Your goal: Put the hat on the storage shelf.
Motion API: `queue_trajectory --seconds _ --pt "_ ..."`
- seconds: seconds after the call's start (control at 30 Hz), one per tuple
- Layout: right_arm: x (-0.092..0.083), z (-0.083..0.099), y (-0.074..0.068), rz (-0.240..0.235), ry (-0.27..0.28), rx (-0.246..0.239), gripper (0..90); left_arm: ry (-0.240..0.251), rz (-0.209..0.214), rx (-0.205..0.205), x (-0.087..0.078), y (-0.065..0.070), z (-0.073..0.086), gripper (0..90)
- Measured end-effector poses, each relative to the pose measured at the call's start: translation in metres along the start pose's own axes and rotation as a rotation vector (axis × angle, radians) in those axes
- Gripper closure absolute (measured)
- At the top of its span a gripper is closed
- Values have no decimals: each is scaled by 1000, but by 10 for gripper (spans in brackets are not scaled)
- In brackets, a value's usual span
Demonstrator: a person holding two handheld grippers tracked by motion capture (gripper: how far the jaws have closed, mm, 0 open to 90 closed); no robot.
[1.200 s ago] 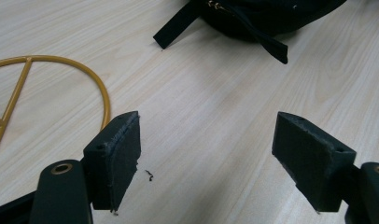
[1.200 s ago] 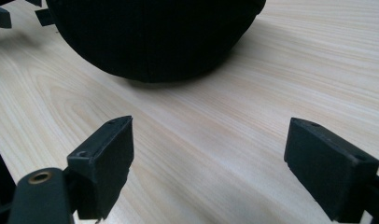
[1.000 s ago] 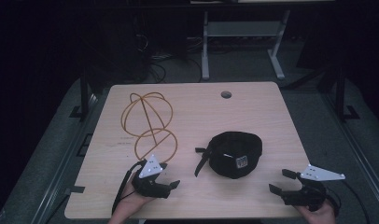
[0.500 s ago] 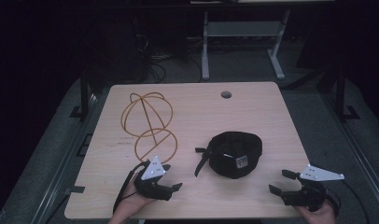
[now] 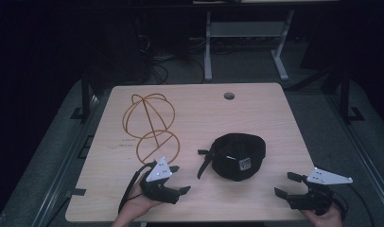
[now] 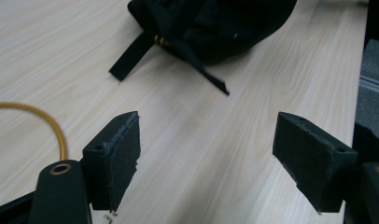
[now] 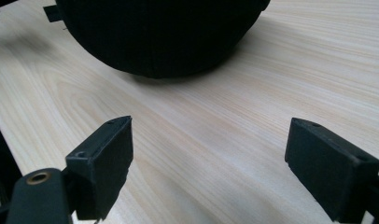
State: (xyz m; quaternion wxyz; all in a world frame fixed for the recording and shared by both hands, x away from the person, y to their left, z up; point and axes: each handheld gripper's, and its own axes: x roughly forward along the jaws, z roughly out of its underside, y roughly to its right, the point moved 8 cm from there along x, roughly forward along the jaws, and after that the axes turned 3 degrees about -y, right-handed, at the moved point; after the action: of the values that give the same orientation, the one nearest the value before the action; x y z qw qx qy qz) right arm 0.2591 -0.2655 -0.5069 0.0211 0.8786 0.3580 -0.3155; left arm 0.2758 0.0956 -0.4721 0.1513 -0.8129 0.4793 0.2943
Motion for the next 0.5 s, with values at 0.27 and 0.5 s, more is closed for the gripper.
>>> queue_trajectory --seconds 0.27,0.5 --pt "-2 -1 -2 -2 8 3 148 -9 44 26 -2 7 -22 232" --pt "-2 -1 -1 -2 10 7 148 -27 73 74 4 11 -42 232"
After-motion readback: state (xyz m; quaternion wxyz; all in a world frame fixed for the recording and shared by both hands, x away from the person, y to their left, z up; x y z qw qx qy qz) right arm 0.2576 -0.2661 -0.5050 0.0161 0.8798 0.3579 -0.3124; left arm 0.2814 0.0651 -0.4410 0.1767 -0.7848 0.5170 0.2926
